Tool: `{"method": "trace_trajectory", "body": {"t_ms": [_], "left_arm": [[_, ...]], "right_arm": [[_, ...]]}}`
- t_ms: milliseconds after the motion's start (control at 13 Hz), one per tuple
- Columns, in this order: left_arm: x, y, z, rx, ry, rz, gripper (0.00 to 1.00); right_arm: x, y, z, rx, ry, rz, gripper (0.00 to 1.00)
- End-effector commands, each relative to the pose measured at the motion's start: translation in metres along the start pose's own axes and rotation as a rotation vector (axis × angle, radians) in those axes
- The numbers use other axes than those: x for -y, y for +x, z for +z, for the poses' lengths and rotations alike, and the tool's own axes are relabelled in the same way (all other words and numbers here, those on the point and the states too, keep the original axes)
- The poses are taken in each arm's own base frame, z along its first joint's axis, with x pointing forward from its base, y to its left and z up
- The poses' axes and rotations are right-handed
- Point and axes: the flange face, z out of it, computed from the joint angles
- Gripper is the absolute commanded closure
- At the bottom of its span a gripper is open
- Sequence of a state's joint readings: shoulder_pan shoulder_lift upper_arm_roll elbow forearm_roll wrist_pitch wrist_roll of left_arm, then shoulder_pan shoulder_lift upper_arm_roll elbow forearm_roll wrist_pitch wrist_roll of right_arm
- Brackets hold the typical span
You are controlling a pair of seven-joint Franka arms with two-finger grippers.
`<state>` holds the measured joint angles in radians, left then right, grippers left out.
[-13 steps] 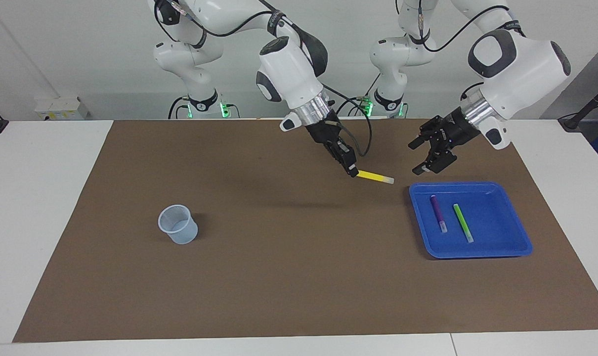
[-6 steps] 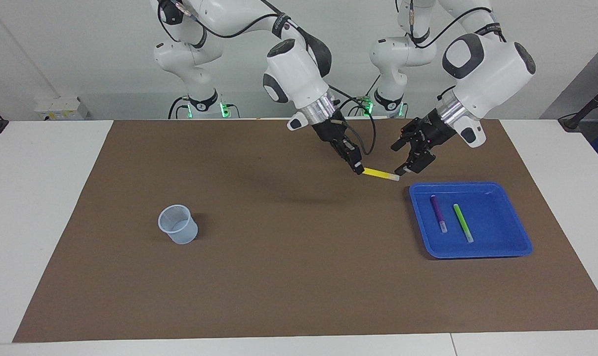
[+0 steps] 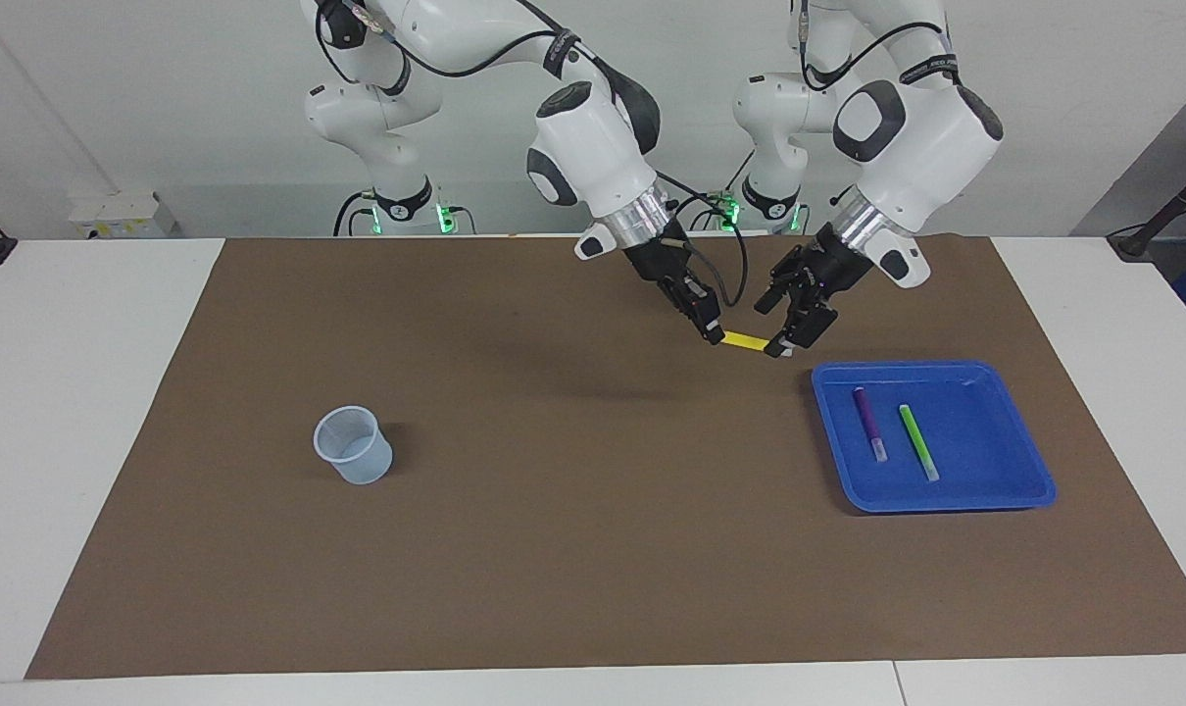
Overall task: Right arm passes pens to left for tray arrangement
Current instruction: 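Close the left gripper on the yellow pen held by the right gripper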
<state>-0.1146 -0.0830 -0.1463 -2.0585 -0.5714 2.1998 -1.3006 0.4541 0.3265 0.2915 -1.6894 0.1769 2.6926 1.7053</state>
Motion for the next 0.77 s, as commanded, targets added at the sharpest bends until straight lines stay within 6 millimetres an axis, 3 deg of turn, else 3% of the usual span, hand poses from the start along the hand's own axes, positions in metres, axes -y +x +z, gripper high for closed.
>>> {"method": "trace_trajectory", "body": {"t_ms": [0, 77, 154, 232, 386, 463, 617, 695], "left_arm": [[0.0174, -0.0013, -0.0026, -0.01, -0.04, 0.018, 0.04], [0.0137, -0.0002, -0.0044, -0.02, -0.074, 0.017, 0.06], [0.0121, -0.0002, -0.0033, -0.027, -0.093, 0.016, 0.14], [0.0124, -0.0039, -0.0018, -0.025, -0.091, 0.024, 0.38], [0.0137, -0.0069, 0.001, -0.023, -0.087, 0.03, 0.66], [0.0136, -0.0069, 0.0008, -0.024, -0.088, 0.03, 0.66], [0.0139, -0.008, 0.0018, -0.024, -0.088, 0.033, 0.42], [0.0139, -0.0084, 0.001, -0.024, -0.09, 0.035, 0.58]], "right_arm": [[-0.003, -0.0003, -0.0042, 0.001, 0.018, 0.021, 1.0], [-0.0026, 0.0007, -0.0044, 0.0, 0.019, 0.022, 1.0], [-0.0026, 0.0007, -0.0044, 0.0, 0.019, 0.022, 1.0], [-0.0026, 0.0007, -0.0044, -0.001, 0.019, 0.021, 1.0], [-0.0026, 0.0007, -0.0044, 0.0, 0.019, 0.022, 1.0], [-0.0026, 0.0007, -0.0044, 0.0, 0.019, 0.022, 1.0], [-0.0026, 0.0007, -0.0044, -0.001, 0.019, 0.019, 1.0], [-0.0026, 0.0007, -0.0044, -0.001, 0.019, 0.018, 1.0]]}}
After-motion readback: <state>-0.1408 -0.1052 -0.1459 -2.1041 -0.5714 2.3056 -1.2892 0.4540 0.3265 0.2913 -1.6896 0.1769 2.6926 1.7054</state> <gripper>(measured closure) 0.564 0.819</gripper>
